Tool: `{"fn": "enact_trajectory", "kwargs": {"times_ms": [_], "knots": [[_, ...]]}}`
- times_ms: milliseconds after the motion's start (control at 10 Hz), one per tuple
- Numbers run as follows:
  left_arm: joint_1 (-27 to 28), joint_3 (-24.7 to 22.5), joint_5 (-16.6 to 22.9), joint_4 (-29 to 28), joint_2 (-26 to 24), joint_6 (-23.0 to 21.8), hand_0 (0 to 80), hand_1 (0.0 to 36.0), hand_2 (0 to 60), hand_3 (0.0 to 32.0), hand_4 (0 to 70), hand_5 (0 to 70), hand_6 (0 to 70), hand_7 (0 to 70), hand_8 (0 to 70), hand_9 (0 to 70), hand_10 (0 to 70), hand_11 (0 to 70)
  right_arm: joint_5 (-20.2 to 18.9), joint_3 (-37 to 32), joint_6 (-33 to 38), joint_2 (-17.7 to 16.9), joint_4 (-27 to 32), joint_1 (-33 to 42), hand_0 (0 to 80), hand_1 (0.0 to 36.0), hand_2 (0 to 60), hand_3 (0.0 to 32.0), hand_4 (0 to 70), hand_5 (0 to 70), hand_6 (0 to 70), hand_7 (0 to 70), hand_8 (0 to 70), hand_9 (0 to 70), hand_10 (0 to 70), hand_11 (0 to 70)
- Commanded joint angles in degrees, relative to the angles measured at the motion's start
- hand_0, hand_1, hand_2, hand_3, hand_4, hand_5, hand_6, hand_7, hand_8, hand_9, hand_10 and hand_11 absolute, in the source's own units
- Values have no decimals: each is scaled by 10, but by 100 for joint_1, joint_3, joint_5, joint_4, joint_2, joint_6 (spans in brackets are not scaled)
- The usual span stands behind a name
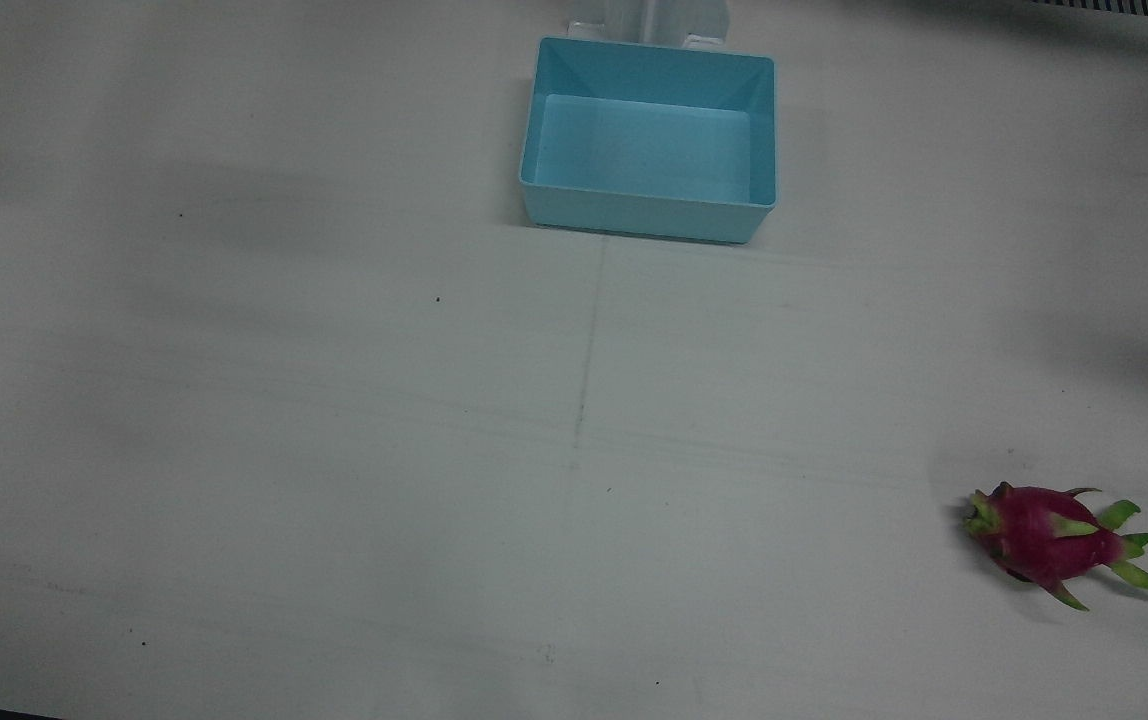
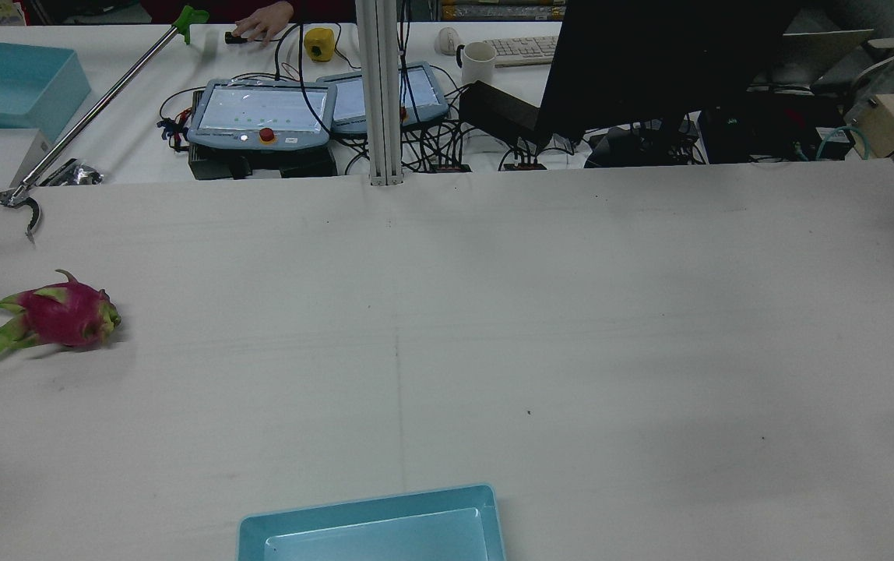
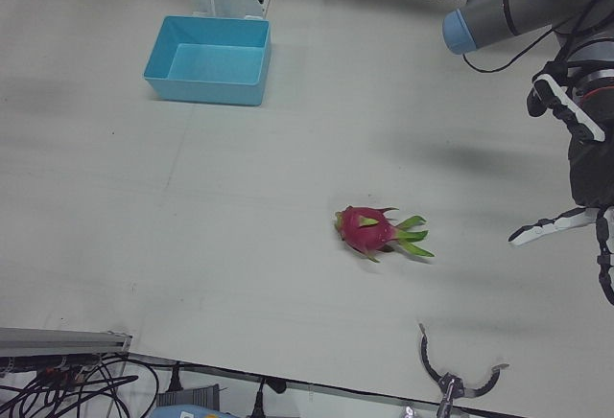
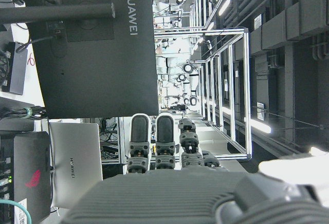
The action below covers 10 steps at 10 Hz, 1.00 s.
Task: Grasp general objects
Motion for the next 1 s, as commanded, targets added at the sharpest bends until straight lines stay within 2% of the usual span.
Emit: {"fn": "enact_trajectory", "kwargs": {"times_ms": [0, 100, 199, 299, 398, 498, 597, 697, 797, 896], "knots": [[28, -106, 192, -395, 55, 679, 504, 99, 0, 320, 0, 165, 0, 190, 20, 24, 0, 0, -3, 1, 0, -3, -2, -2, 0, 0, 0, 0, 0, 0, 0, 0, 0, 0, 0, 0], [46, -542, 637, 195, -15, 1467, 508, 100, 0, 312, 0, 180, 0, 199, 25, 25, 0, 0, 6, 1, 0, -3, -2, -2, 0, 0, 0, 0, 0, 0, 0, 0, 0, 0, 0, 0], [46, -990, 798, 688, -129, 2110, 500, 94, 0, 276, 0, 152, 0, 194, 33, 24, 0, 0, -2, 1, -8, -3, -2, -2, 0, 0, 0, 0, 0, 0, 0, 0, 0, 0, 0, 0], [63, -1325, 878, 1163, -252, 2682, 503, 104, 0, 268, 0, 99, 0, 165, 33, 19, 0, 0, 6, 1, 0, -3, -2, -2, 0, 0, 0, 0, 0, 0, 0, 0, 0, 0, 0, 0], [107, -1476, 879, 1742, -383, 3602, 505, 127, 0, 320, 0, 55, 0, 128, 24, 11, 0, 0, 6, 1, 0, -3, -2, -2, 0, 0, 0, 0, 0, 0, 0, 0, 0, 0, 0, 0], [307, -1609, 818, 2374, -689, 4568, 460, 91, 0, 320, 0, 0, 0, 93, 2, 4, 0, 0, -2, 1, 0, -3, -2, -2, 0, 0, 0, 0, 0, 0, 0, 0, 0, 0, 0, 0], [449, -1610, 783, 2738, -1058, 5021, 445, 86, 0, 320, 0, 0, 0, 75, 0, 1, 0, 0, 6, 1, 0, -3, -2, -2, 0, 0, 0, 0, 0, 0, 0, 0, 0, 0, 0, 0], [876, -1471, 661, 2976, -1366, 5069, 452, 105, 0, 320, 0, 29, 0, 61, 0, 0, 0, 0, 6, 1, 0, -3, -2, -2, 0, 0, 0, 0, 0, 0, 0, 0, 0, 0, 0, 0], [1351, -1200, 416, 3092, -1430, 5131, 429, 92, 0, 320, 0, 10, 0, 69, 0, 0, 0, 0, 6, 1, 0, -3, -2, -2, 0, 0, 0, 0, 0, 0, 0, 0, 0, 0, 0, 0], [1599, -1066, 387, 3084, -1422, 5505, 423, 84, 0, 320, 0, 0, 0, 58, 0, 0, 0, 0, 6, 1, 0, -3, -2, -2, 0, 0, 0, 0, 0, 0, 0, 0, 0, 0, 0, 0]]}}
